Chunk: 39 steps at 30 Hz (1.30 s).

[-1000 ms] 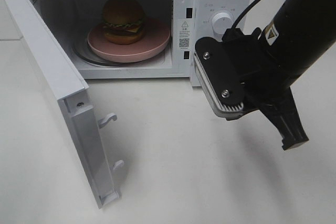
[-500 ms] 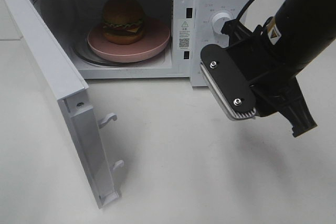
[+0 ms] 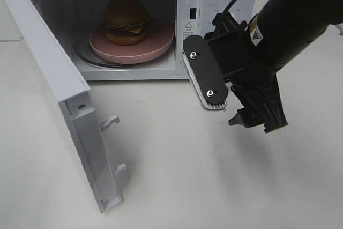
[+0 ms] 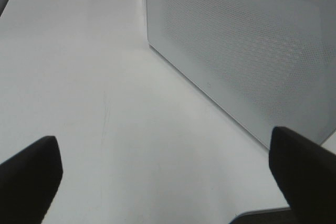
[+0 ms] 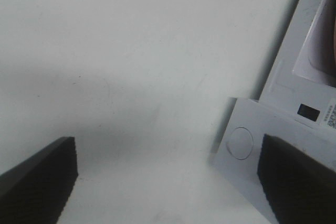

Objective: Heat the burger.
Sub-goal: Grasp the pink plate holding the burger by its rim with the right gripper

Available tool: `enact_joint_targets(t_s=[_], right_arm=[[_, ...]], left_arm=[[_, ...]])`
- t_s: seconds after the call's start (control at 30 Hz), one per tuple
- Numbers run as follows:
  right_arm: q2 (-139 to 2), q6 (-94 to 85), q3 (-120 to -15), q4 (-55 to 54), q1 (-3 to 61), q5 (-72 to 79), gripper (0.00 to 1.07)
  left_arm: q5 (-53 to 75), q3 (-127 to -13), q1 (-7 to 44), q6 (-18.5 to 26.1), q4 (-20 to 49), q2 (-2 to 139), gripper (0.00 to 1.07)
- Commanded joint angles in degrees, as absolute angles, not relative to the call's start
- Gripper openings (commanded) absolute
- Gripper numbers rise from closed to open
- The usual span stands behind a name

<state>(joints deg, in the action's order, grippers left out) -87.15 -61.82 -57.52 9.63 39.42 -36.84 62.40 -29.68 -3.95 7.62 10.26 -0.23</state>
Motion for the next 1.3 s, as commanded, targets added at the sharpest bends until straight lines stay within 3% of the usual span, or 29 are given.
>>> enact_joint_targets(t_s=[0.03, 0.43, 1.3], right_arm=[[-90.24, -61.59, -61.02, 10.83, 40.62, -35.58, 0.88], [-100.84, -60.39, -71.10, 15.81, 41.83, -31.11, 0.87], [-124.22, -55.23, -98.09, 15.99, 41.71, -29.79, 0.82]], left_arm=[[61.59, -29.68, -4.24, 7.28, 10.60, -0.69, 1.01], [61.59, -29.68, -4.24, 7.28, 10.60, -0.69, 1.01], [61.59, -29.68, -4.24, 7.28, 10.60, -0.69, 1.01]])
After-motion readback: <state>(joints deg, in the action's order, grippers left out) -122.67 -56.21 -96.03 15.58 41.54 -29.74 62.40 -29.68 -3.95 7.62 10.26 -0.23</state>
